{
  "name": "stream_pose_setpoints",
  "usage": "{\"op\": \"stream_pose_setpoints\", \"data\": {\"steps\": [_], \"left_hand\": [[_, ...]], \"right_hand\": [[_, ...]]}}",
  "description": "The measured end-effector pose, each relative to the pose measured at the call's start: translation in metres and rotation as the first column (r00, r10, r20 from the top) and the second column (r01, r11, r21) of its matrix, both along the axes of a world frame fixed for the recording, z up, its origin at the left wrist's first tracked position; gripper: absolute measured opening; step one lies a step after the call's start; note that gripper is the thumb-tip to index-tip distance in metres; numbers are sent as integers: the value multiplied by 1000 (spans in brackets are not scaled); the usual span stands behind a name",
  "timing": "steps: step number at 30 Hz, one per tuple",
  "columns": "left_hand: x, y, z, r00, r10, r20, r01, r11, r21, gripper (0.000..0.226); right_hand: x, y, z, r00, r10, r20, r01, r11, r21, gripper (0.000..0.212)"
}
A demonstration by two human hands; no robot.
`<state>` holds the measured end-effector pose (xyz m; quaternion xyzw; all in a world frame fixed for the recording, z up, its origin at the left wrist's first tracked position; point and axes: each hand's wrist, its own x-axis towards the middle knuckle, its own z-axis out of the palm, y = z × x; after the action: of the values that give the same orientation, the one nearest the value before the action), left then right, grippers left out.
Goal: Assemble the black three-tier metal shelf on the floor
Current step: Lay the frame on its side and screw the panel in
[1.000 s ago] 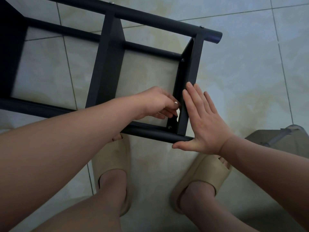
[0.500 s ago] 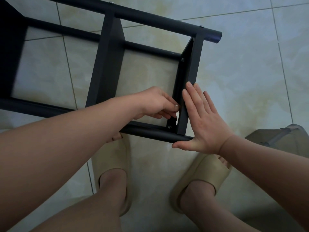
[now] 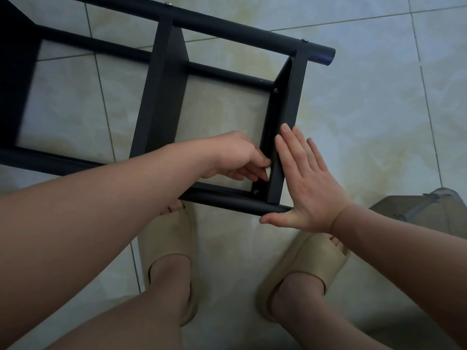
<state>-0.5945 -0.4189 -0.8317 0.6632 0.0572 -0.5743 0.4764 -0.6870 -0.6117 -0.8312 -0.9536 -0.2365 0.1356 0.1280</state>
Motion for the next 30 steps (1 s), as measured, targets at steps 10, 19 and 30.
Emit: {"op": "stream_pose_setpoints", "data": {"steps": [10, 19, 30], "left_hand": [[-2, -2, -2, 999, 30, -25, -31, 999, -28, 10], [1, 2, -1, 998, -60, 25, 61, 997, -48, 13], [9, 18, 2, 958, -267, 104, 269, 963, -10, 13]], "right_hand": [[0, 0, 1, 1000, -4, -5, 4, 1000, 3, 130], [0, 0, -1, 1000, -3, 7, 3, 1000, 3, 130], [1, 0, 2, 1000, -4, -8, 4, 1000, -8, 131]]}}
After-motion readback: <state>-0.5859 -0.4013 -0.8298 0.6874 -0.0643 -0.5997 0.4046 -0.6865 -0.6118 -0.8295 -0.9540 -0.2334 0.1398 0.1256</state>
